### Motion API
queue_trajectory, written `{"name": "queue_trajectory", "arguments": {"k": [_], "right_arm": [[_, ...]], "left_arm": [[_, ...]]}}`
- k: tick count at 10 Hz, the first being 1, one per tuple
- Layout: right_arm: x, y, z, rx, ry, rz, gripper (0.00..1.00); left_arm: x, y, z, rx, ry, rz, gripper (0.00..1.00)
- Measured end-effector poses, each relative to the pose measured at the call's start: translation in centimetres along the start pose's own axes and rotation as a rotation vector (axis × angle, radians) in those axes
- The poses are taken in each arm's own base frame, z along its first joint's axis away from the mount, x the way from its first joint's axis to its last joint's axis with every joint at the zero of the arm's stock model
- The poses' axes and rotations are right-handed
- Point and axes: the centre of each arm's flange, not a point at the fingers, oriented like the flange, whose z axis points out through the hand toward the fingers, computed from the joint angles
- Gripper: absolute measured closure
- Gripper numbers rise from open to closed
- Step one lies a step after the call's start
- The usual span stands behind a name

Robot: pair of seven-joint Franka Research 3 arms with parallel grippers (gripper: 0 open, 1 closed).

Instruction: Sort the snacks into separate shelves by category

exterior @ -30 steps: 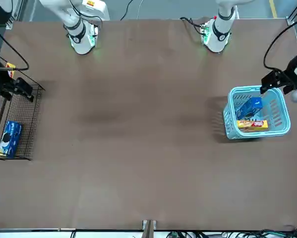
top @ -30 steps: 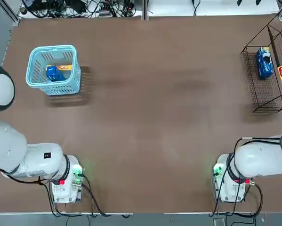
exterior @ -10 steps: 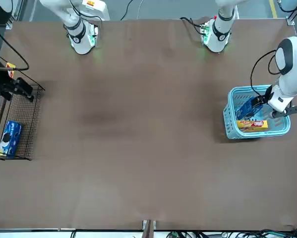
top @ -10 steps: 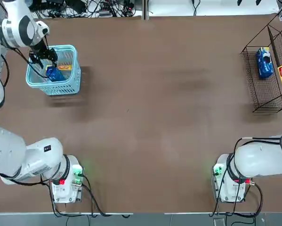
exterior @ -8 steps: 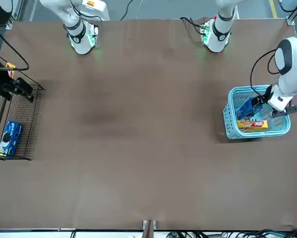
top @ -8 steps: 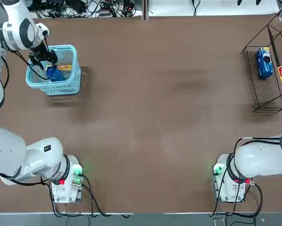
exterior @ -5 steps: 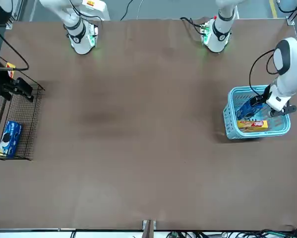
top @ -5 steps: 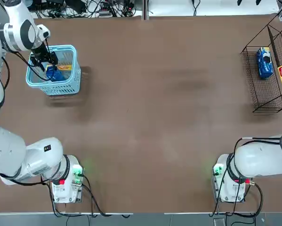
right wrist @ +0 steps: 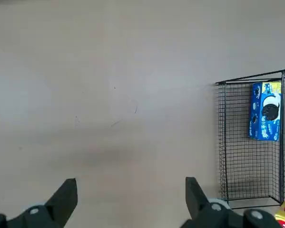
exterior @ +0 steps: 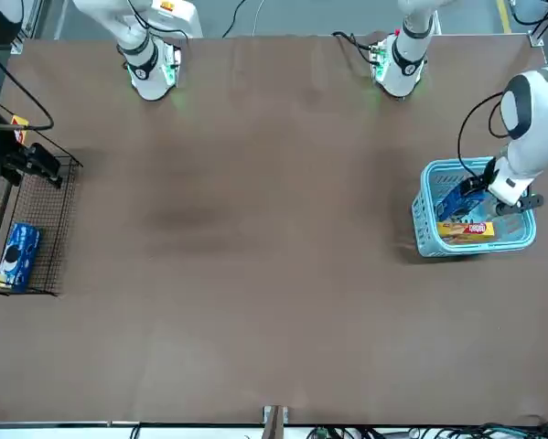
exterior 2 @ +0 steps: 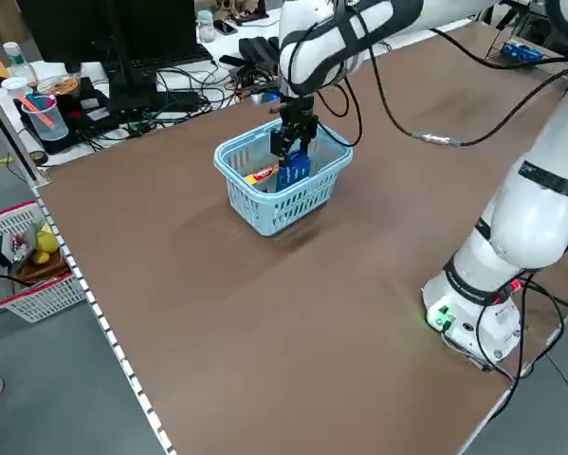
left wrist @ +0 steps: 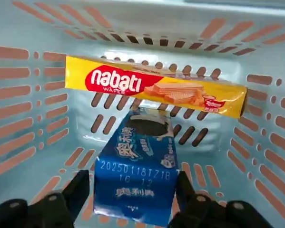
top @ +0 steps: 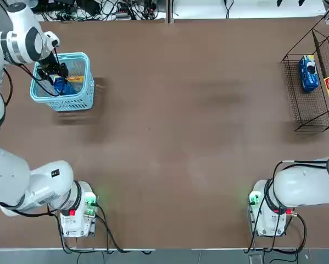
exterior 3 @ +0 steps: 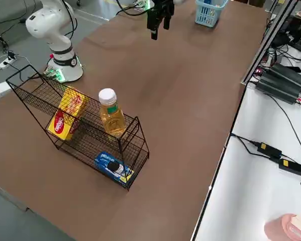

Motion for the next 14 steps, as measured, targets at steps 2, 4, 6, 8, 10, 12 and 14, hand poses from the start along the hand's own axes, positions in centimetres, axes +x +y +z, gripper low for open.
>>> {"name": "queue_trajectory", "arguments": {"k": [2,4,6,8,10,12,14], "right_arm": [[0.0,0.0,0.0,0.000,0.000,0.000,0.00],[0.0,0.0,0.0,0.000,0.000,0.000,0.00],[0.0,0.0,0.0,0.000,0.000,0.000,0.00],[0.0,0.0,0.0,0.000,0.000,0.000,0.00],[0.0,0.0,0.0,0.000,0.000,0.000,0.00],[0.0,0.0,0.0,0.000,0.000,0.000,0.00],[0.0,0.0,0.0,0.000,0.000,0.000,0.00]], "left_arm": [[-0.1,-0.1,0.7,-0.002,-0.009,0.022,0.26],[0.0,-0.6,0.8,-0.004,-0.012,0.032,0.34],[0.3,-1.2,-0.6,-0.002,-0.029,0.047,0.38],[1.1,-2.0,-4.5,-0.007,-0.062,0.035,0.41],[1.6,-2.4,-8.9,-0.009,-0.074,0.023,0.43],[2.1,-2.2,-14.8,-0.026,-0.055,-0.007,0.43],[2.1,2.1,-18.8,-0.051,-0.037,-0.099,0.43]]}}
